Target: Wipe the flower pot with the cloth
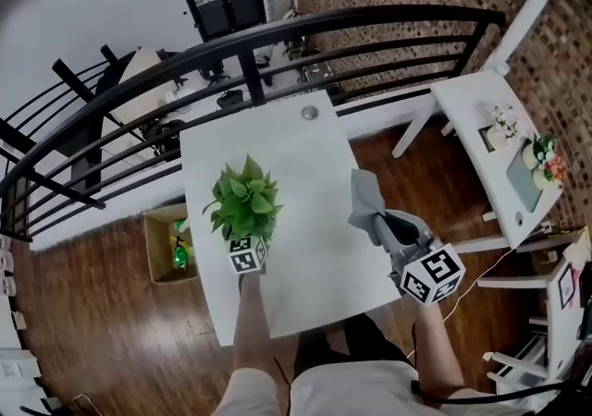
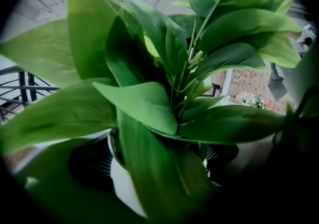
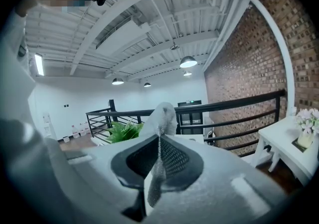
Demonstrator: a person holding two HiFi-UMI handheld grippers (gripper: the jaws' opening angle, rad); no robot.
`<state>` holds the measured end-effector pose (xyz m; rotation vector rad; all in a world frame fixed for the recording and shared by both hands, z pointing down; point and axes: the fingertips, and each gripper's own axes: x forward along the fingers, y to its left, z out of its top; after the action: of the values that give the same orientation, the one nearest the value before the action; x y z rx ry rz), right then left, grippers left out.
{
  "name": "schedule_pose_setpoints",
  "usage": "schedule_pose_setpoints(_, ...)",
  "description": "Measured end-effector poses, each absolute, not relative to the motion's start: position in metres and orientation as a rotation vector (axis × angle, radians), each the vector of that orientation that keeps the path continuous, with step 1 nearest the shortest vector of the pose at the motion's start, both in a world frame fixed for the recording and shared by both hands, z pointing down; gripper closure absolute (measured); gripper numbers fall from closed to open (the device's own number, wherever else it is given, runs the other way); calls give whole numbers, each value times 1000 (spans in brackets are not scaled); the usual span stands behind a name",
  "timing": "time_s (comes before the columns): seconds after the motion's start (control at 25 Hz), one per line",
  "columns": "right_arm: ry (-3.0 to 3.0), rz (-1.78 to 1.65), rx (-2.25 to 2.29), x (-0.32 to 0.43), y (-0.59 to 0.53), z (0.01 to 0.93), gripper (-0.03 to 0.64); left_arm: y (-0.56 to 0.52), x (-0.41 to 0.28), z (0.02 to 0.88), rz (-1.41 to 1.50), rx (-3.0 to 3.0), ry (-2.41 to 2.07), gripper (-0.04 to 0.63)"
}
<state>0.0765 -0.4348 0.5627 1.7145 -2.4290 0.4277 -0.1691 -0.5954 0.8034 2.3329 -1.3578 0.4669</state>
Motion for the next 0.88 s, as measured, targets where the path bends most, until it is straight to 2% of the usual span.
schedule_pose_setpoints(0.36,-2575,444,1544,43,-450,547,618,-574,-154,774,102,2068,-937,31)
schedule_pose_setpoints(0.52,-2698,493,1166,-7,-441,549,618,-556,-138,706,-113,2031,-698,32)
schedule_pose_setpoints(0.64,-2701,359,873,-50,-432,547,618,-541,-132,645,-243,2027,-549,31)
schedule_pose_setpoints(0.88,-2826,260,784,-80,-452,505,619,-495,-107,539,-357,2121,-233,31)
